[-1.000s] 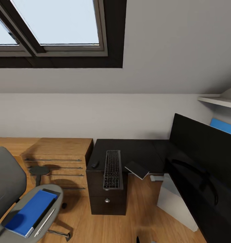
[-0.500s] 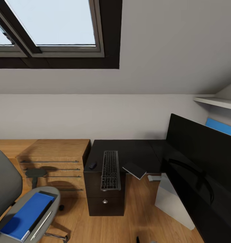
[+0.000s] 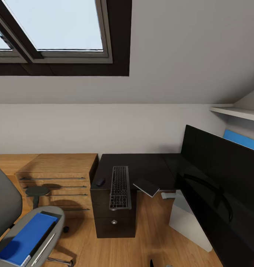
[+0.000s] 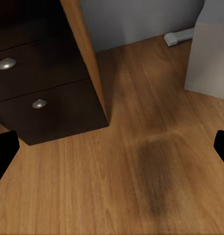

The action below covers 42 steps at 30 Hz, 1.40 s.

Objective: In the bedroom, organize the workspace by keeping the computer under the desk, ensuring the monitor is on the desk, placing the keyboard on the desk next to the monitor, placing the mouse on the desk next to the keyboard, moving the folder from the swivel chair onto the desk next to the mouse, stacking the notebook on top of the folder with the pen on top of the notebook, and positioning the swivel chair next to the desk.

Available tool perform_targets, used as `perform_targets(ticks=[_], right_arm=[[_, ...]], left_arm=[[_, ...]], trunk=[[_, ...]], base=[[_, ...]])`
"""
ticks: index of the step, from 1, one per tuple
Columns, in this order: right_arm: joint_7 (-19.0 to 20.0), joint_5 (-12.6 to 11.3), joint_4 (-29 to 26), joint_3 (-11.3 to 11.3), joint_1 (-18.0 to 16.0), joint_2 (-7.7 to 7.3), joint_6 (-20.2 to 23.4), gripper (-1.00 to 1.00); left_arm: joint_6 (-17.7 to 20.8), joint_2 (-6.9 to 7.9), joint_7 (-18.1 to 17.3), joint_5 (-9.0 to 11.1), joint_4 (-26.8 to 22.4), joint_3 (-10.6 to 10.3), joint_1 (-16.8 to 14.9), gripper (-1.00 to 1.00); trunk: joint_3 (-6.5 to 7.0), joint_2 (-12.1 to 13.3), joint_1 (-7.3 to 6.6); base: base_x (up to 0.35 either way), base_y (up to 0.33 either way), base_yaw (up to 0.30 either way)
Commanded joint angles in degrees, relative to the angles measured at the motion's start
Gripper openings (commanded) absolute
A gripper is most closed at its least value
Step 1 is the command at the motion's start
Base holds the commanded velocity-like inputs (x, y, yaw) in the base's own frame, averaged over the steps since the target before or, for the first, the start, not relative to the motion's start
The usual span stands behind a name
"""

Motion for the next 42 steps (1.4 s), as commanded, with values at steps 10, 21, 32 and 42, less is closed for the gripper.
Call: perform_targets(ticks=[10, 21, 32, 42], right_arm=[[-0.2, 3.8, 0.0, 0.4, -0.1, -0.10, -0.2, 1.00], [-0.5, 5.7, -6.9, 0.3, -0.1, -0.34, -0.1, 1.00], [-9.4, 5.6, -40.0, -0.4, -0.1, -6.07, 24.2, 1.00], [-17.6, 5.1, -68.6, -7.5, -0.1, -6.86, 52.9, 1.00]], left_arm=[[-0.2, 0.41, 0.2, 0.5, -0.2, 0.0, 0.0, 1.00], [-0.2, 0.47, 0.2, 0.5, -0.5, 0.0, 0.0, 1.00], [-0.2, 0.36, 0.2, 0.5, -0.6, 0.0, 0.0, 1.00], [-0.2, 0.41, 0.2, 0.5, -0.5, 0.3, 0.0, 1.00]], trunk=[[-0.07, -0.1, 0.01], [-0.07, -0.1, 0.01], [-0.07, -0.1, 0.01], [-0.07, -0.1, 0.01]], base=[[0.000, 0.000, 0.000], [0.000, 0.000, 0.000], [0.000, 0.000, 0.000], [0.000, 0.000, 0.000]])
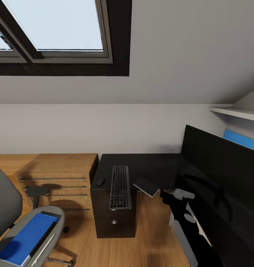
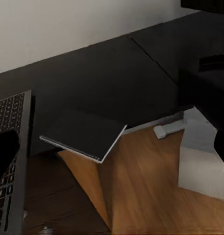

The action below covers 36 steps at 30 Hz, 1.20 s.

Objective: In the bedroom, organize the workspace by keeping the computer under the desk, ensuring the monitor is on the desk, placing the keyboard on the desk next to the monitor, placing the mouse on the desk next to the keyboard, moving the folder from the swivel chair onto the desk next to the mouse, stacking the notebook on top of the folder with the pen on top of the notebook, and positioning the swivel chair next to the desk.

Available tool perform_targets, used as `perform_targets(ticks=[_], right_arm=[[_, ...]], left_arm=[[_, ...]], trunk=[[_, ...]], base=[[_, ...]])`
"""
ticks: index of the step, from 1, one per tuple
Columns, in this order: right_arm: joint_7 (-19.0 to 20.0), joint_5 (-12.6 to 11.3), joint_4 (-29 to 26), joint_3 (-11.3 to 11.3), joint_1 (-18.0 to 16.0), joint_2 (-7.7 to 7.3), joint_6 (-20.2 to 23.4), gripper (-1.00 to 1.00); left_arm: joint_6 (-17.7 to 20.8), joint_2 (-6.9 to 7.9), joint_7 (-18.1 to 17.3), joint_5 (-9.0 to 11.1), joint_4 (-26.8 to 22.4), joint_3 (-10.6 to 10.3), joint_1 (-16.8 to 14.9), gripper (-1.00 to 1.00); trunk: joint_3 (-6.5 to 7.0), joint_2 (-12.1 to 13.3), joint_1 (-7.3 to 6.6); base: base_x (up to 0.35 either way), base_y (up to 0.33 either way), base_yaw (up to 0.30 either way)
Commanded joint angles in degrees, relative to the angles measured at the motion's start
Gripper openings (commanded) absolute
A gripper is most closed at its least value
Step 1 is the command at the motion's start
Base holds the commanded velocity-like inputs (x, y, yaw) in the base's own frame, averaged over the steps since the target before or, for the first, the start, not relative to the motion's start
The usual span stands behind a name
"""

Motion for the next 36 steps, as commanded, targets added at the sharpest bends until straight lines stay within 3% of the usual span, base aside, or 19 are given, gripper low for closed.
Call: perform_targets(ticks=[1, 3, 6, 8, 10, 13, 19, 36], right_arm=[[-0.9, -0.9, -3.2, -2.2, 0.0, 0.04, 5.4, 1.00], [-1.2, -1.3, -6.1, -4.0, -0.1, 0.06, 10.1, 1.00], [-0.2, -2.8, -11.9, -8.3, -0.5, -0.02, 20.9, 1.00], [1.3, -4.0, -12.8, -9.8, -0.6, -0.11, 22.9, 1.00], [4.5, -7.1, -13.9, -12.9, -0.6, -0.19, 25.7, 1.00], [6.1, -8.8, -14.1, -14.8, -0.6, -0.19, 26.7, 1.00], [6.8, -9.5, -13.8, -15.7, -0.7, -0.21, 27.1, 1.00], [6.8, -9.5, -13.6, -16.0, -0.7, -0.17, 27.2, 1.00]], left_arm=[[-0.1, 0.03, 0.2, 0.6, -0.1, -0.1, 0.0, 1.00], [-0.1, 0.04, 0.2, 0.6, -0.1, -0.1, 0.0, 1.00], [-0.2, -0.12, 0.2, 0.5, -0.1, -0.1, 0.0, 1.00], [-0.8, -0.16, 0.1, 0.4, -0.1, -0.1, 0.0, 1.00], [-5.0, -0.05, 0.1, 0.3, -0.2, -0.1, 0.0, 1.00], [-7.8, -0.02, 0.0, 0.3, -0.2, -0.2, 0.0, 1.00], [-9.0, -0.04, 0.0, 0.2, 0.0, -0.2, 0.0, 1.00], [-9.2, -0.11, 0.1, 0.4, 0.3, -0.2, 0.0, 1.00]], trunk=[[-0.08, -0.1, 0.01], [-0.08, -0.1, 0.01], [-0.08, -0.1, 0.01], [-0.08, -0.1, 0.01], [-0.08, -0.1, 0.01], [-0.08, -0.1, 0.01], [-0.01, -0.1, 0.01], [0.53, -0.1, 0.01]], base=[[0.000, 0.000, 0.000], [0.000, 0.000, 0.000], [0.000, 0.000, 0.000], [0.000, 0.000, 0.000], [0.000, 0.000, 0.000], [0.000, 0.000, 0.000], [0.000, 0.000, -0.079], [0.000, 0.000, -0.233]])
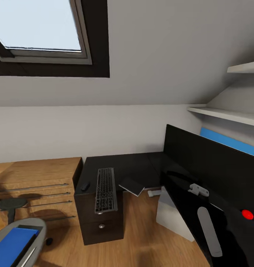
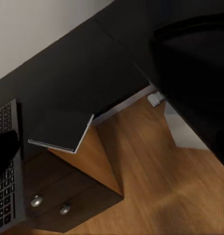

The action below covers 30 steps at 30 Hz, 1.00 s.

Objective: In the bedroom, organize the workspace by keeping the computer under the desk, ensuring the monitor is on the desk, placing the keyboard on the desk next to the monitor, placing the mouse on the desk next to the keyboard, moving the folder from the swivel chair onto the desk next to the mouse, stacking the notebook on top of the folder with the pen on top of the notebook, and positioning the swivel chair next to the desk.

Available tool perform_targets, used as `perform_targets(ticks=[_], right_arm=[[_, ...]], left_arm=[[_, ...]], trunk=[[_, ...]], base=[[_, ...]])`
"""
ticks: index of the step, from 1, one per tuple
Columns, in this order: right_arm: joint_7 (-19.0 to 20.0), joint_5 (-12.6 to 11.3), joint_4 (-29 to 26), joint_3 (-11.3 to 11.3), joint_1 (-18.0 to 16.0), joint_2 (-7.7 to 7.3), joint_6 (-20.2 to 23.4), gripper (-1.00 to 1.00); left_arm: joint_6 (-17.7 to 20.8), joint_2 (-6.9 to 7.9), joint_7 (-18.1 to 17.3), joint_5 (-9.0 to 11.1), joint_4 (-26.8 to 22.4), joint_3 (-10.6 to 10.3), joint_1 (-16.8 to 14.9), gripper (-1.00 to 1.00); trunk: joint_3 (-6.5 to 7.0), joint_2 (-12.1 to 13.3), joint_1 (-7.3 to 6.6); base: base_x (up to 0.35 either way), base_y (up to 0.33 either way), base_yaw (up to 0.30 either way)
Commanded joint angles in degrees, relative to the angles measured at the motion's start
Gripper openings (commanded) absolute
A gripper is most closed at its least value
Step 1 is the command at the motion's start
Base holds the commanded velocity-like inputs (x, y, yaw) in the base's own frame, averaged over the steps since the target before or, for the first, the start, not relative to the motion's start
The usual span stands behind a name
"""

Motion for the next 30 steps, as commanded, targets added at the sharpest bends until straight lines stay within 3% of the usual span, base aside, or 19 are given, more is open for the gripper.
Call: perform_targets(ticks=[1, 11, 20, 24, 30], right_arm=[[-0.5, -0.6, 0.1, -0.1, -0.1, 0.05, 0.2, 1.00], [-0.5, -0.7, 0.6, -0.2, -0.1, 0.23, 0.0, 1.00], [-0.3, -0.7, 0.7, 0.0, -0.1, 0.34, 0.0, 1.00], [-0.3, -0.7, 1.3, 0.0, -0.1, 0.32, -0.1, 1.00], [-0.3, -0.8, 1.4, -0.1, -0.1, 0.32, -0.1, 1.00]], left_arm=[[-0.1, 0.02, 0.2, 0.4, -0.1, -0.1, 0.0, 1.00], [-0.1, 0.38, 0.3, 0.5, -0.1, 0.0, 0.0, 1.00], [-0.2, 0.62, 0.4, 0.7, 0.0, 0.3, 0.0, 1.00], [-0.2, 0.55, 0.4, 0.7, 0.0, 2.5, 0.0, 1.00], [-0.2, 0.54, 0.4, 0.7, 0.0, 3.6, 0.0, 1.00]], trunk=[[-0.06, -0.1, 0.01], [-0.02, -0.1, 0.01], [-0.03, -0.1, 0.01], [-0.03, -0.1, 0.01], [-0.03, -0.1, 0.01]], base=[[0.000, 0.000, -0.263], [0.000, 0.000, -0.264], [0.000, 0.000, -0.031], [-0.042, 0.014, -0.199], [-0.132, 0.174, -0.258]])
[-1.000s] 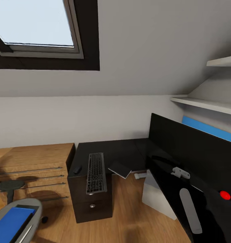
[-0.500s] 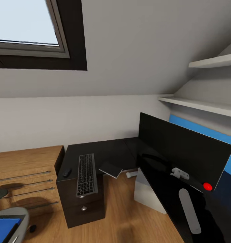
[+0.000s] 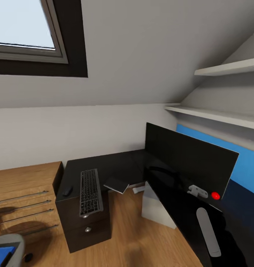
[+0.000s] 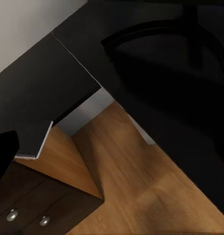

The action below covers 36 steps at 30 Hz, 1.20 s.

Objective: In the bedroom, organize the workspace by keeping the computer under the desk, ensuring the monitor is on the desk, placing the keyboard on the desk next to the monitor, placing the mouse on the desk next to the keyboard, moving the folder from the swivel chair onto the desk next to the mouse, stacking the notebook on top of the folder with the pen on top of the notebook, and positioning the swivel chair next to the desk.

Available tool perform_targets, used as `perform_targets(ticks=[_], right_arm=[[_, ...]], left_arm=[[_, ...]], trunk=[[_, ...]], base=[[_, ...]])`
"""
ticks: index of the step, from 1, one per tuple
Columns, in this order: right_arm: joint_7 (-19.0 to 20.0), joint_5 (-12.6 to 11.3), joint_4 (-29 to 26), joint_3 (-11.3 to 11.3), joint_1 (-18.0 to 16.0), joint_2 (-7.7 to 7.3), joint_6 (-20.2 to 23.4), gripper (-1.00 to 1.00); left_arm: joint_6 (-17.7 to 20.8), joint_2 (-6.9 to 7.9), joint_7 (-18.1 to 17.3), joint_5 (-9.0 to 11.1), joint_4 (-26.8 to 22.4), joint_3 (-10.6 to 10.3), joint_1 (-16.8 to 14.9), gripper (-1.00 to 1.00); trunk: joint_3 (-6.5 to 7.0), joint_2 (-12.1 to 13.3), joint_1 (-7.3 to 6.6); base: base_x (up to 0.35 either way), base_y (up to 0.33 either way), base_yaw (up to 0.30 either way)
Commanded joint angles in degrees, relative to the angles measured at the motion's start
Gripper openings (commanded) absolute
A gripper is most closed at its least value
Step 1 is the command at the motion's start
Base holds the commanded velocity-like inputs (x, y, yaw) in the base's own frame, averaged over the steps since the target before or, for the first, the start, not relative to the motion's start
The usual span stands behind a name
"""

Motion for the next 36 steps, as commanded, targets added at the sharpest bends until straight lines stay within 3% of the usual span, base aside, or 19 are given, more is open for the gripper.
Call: perform_targets(ticks=[1, 19, 24, 25, 29, 30, 36], right_arm=[[-0.5, -0.6, -0.1, -0.1, -0.1, 0.06, 0.2, 1.00], [-0.3, -0.6, -0.5, -0.6, -0.1, -0.20, 0.2, 1.00], [0.4, -1.0, -0.7, -5.5, 0.0, -0.21, 0.3, 1.00], [1.2, -1.6, -0.7, -8.0, 0.0, -0.21, 0.5, 1.00], [3.8, -3.2, -0.8, -13.1, 0.0, -0.26, 0.8, 1.00], [5.1, -4.0, -0.8, -15.6, 0.0, -0.29, 0.9, 1.00], [7.3, -4.9, -0.6, -22.3, -0.1, -0.70, 0.9, 1.00]], left_arm=[[-0.1, 0.03, 0.2, 0.4, -0.1, -0.1, 0.0, 1.00], [0.0, 0.02, 0.2, 0.2, 0.1, -0.1, 0.0, 1.00], [-0.1, 0.03, 0.2, 0.3, 0.1, -0.1, 0.0, 1.00], [-0.1, 0.03, 0.2, 0.3, 0.1, 0.0, 0.0, 1.00], [-0.1, 0.03, 0.2, 0.3, 0.1, 0.0, 0.0, 1.00], [-0.1, 0.03, 0.2, 0.3, 0.1, 0.0, 0.0, 1.00], [-0.1, 0.03, 0.2, 0.3, 0.1, 0.0, 0.0, 1.00]], trunk=[[-0.09, -0.1, 0.01], [-0.22, -0.1, 0.01], [-0.22, -0.1, 0.01], [-0.22, -0.1, 0.01], [-0.22, -0.1, 0.01], [-0.22, -0.1, 0.01], [-0.22, -0.1, 0.01]], base=[[-0.010, 0.239, -0.271], [0.001, 0.031, -0.058], [0.000, 0.000, 0.000], [0.000, 0.000, 0.000], [0.000, 0.000, 0.000], [0.000, 0.000, 0.000], [0.000, 0.000, 0.000]])
